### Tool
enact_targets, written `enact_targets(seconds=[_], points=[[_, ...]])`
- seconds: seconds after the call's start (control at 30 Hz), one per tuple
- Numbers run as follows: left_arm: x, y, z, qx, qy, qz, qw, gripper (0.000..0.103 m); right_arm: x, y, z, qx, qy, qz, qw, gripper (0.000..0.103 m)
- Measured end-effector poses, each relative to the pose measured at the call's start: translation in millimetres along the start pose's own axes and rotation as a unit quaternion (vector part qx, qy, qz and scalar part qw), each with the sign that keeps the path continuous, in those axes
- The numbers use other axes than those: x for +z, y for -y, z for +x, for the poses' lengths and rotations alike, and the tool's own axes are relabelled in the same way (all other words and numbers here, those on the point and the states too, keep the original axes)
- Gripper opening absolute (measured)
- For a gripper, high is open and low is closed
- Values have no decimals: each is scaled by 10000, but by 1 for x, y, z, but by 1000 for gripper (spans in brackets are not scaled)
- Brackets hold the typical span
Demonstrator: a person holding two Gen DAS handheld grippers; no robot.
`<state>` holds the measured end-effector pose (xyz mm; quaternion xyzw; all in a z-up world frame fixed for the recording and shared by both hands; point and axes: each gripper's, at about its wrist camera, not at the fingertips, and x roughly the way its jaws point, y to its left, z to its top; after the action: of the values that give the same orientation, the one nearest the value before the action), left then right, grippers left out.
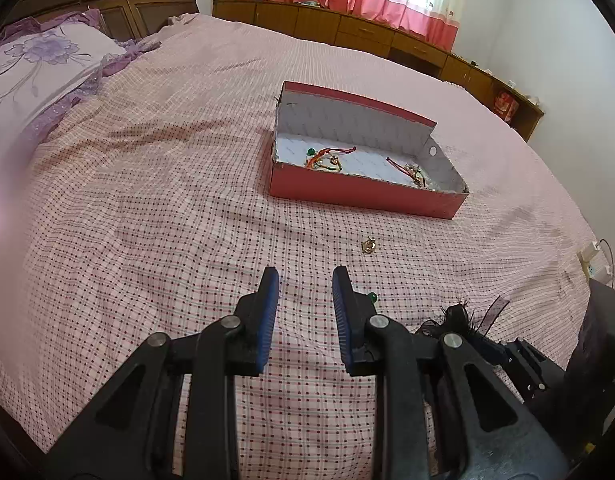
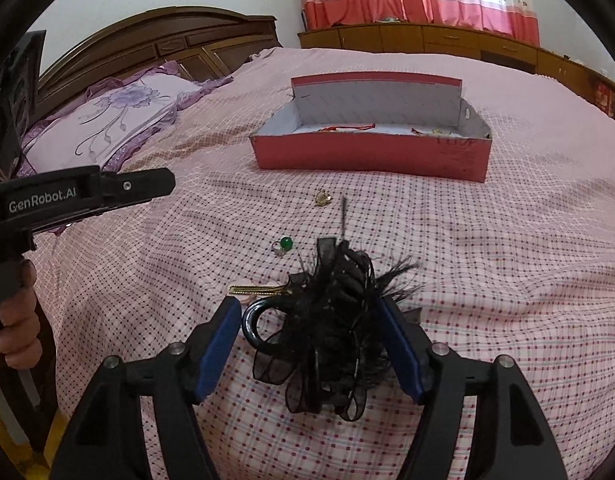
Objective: Organize jewelry
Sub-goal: 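Grasp the black feathered hair clip with the right gripper, then grasp the gold flower earring with the left gripper while the right holds the black clip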
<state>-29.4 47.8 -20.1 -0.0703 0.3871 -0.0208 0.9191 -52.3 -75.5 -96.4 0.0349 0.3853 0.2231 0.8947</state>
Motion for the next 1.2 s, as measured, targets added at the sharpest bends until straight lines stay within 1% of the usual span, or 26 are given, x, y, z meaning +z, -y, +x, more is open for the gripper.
enact_targets(seconds=[0.2, 0.23, 0.27, 0.47, 0.7, 0.73, 0.77, 0.83, 0.93, 1.2], points=[[-1, -1, 2, -7, -14, -28, 10000, 19, -3, -4, 6, 108, -54, -115, 9999, 70], [-1, -1, 3, -5, -23, -28, 10000, 19, -3, -4, 6, 150, -46, -112, 9998, 65], [-2, -1, 3, -4, -30, -26, 10000, 19, -3, -5, 6, 208, -47, -112, 9997, 65], [-1, 0, 7, -4, -82, -19, 10000, 19, -4, -7, -4, 201, 146, -193, 9995, 63], [3, 9, 16, -87, -140, 91, 9998, 19, 9, 14, -32, 23, 514, 40, 9987, 63], [3, 10, 17, -101, -142, 102, 9998, 19, 12, 19, -36, -11, 570, 101, 9983, 50], [5, 13, 19, -119, -152, 128, 9997, 19, 15, 23, -38, -87, 590, 148, 9981, 43], [7, 17, 22, -146, -145, 180, 9996, 19, 21, 32, -40, -203, 552, 253, 9979, 44], [10, 25, 28, -182, -115, 286, 9994, 19, 27, 45, -45, -318, 705, 318, 9965, 43], [16, 44, 53, -308, -238, 477, 9981, 19, 40, 74, -63, -571, 1105, 539, 9908, 43]])
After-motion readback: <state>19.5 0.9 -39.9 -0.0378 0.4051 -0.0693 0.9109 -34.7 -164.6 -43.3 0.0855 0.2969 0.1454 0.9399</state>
